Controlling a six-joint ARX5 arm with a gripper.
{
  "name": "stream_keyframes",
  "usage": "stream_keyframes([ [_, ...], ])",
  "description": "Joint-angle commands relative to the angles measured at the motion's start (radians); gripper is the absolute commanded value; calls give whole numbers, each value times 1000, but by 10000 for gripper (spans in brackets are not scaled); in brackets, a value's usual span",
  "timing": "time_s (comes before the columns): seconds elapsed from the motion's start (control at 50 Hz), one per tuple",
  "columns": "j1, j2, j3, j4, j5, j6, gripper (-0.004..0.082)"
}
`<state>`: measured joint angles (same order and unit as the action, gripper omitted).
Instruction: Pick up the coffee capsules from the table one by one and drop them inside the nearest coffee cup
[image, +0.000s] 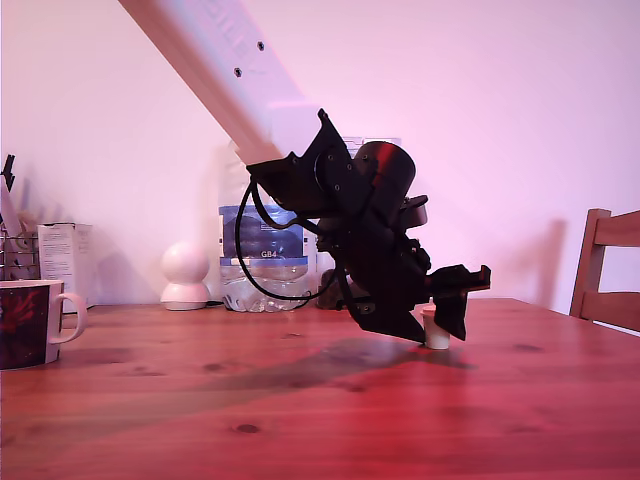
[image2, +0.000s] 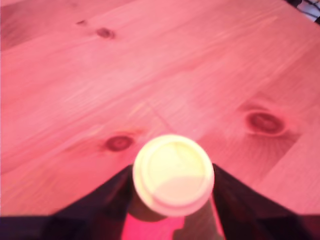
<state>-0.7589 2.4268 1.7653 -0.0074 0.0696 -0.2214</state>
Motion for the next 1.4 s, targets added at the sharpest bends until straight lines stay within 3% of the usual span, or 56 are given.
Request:
stream_keyframes([
  [0.0,-5,34,-16,-34,6,5,387],
  [0.14,-5,32,-16,-49,9,5,383],
  [0.32,-5,16,-16,-56,52,5,264],
  [0.5,-4,-8,-16,-56,54,13,177],
  [0.64,-2,-21,-16,-57,54,23,159],
  [0.84,-2,-32,-16,-69,54,57,108],
  [1.02,-2,-60,-16,-112,53,140,106],
  [1.14,-2,-83,-17,-114,53,154,107],
  [1.16,-2,-89,-18,-112,53,181,107],
  [1.38,-2,-145,-54,-69,53,211,107],
])
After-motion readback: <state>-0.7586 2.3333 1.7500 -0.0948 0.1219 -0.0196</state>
